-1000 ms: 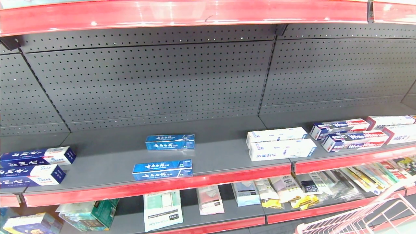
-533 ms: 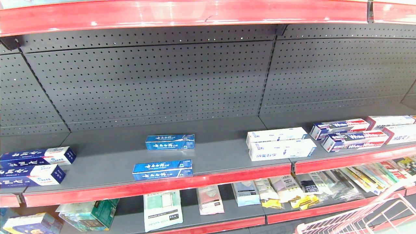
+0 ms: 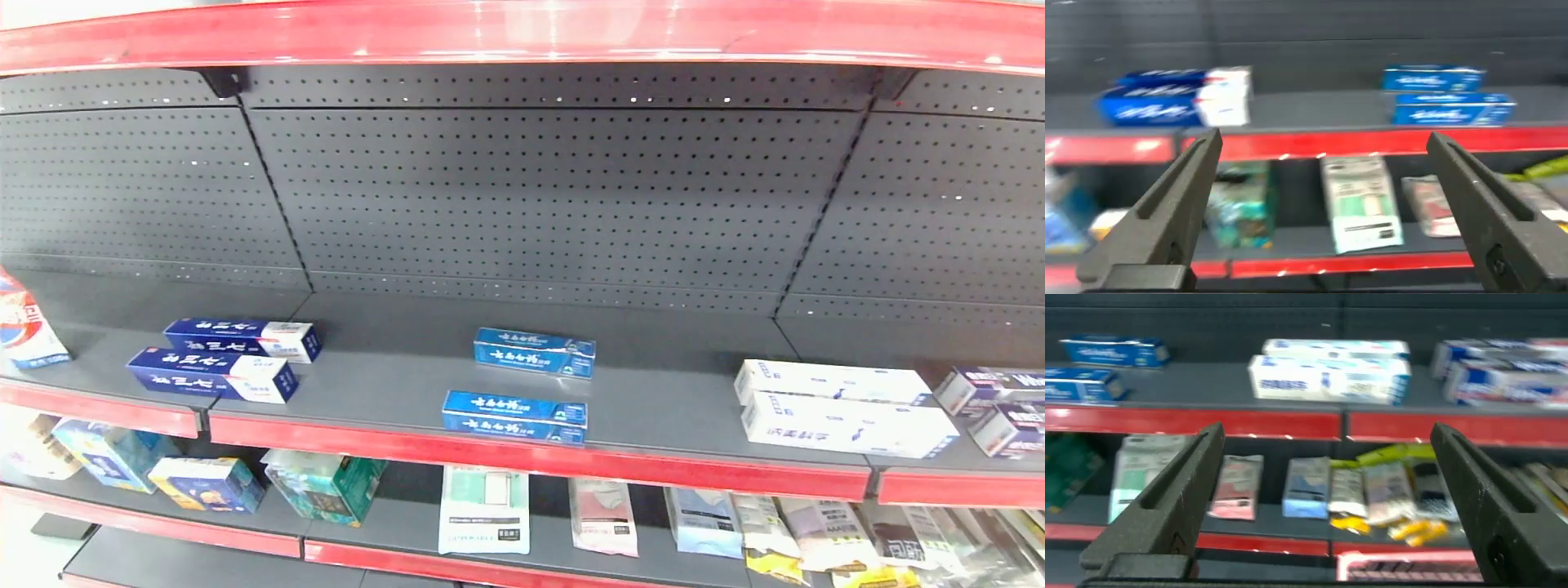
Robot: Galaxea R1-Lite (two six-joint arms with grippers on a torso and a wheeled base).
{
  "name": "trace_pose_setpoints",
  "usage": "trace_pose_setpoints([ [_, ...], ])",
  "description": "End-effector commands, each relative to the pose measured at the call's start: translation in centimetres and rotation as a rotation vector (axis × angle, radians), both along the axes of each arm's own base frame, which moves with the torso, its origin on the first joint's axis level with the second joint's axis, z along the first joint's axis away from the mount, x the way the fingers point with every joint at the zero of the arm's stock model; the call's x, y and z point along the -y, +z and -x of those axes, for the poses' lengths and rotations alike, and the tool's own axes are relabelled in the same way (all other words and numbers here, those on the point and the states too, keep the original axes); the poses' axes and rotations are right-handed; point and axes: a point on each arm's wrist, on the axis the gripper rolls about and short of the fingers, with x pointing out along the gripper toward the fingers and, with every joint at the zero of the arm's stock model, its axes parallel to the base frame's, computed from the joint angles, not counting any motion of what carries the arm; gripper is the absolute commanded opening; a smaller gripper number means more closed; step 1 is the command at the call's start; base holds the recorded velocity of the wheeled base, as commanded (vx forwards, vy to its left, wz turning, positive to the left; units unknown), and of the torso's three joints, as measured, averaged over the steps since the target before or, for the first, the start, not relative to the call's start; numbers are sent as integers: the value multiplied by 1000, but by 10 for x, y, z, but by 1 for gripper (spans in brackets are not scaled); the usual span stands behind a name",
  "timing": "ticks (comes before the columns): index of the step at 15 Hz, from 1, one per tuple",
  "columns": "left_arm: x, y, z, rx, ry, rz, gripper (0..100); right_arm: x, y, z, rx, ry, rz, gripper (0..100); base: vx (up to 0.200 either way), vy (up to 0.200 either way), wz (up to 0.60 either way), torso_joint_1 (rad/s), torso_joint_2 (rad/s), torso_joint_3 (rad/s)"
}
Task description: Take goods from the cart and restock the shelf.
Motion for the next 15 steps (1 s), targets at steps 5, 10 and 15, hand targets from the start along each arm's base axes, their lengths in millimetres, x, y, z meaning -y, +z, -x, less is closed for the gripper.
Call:
trace_pose_setpoints([
  [5,0,0,0,1,6,-18,100,0,0,0,0,-1,-3,100,0,0,0,0,0,0],
  [10,0,0,0,0,10,-17,100,0,0,0,1,-1,-4,100,0,0,0,0,0,0],
  [15,0,0,0,1,10,-17,100,0,0,0,0,-1,-4,100,0,0,0,0,0,0],
])
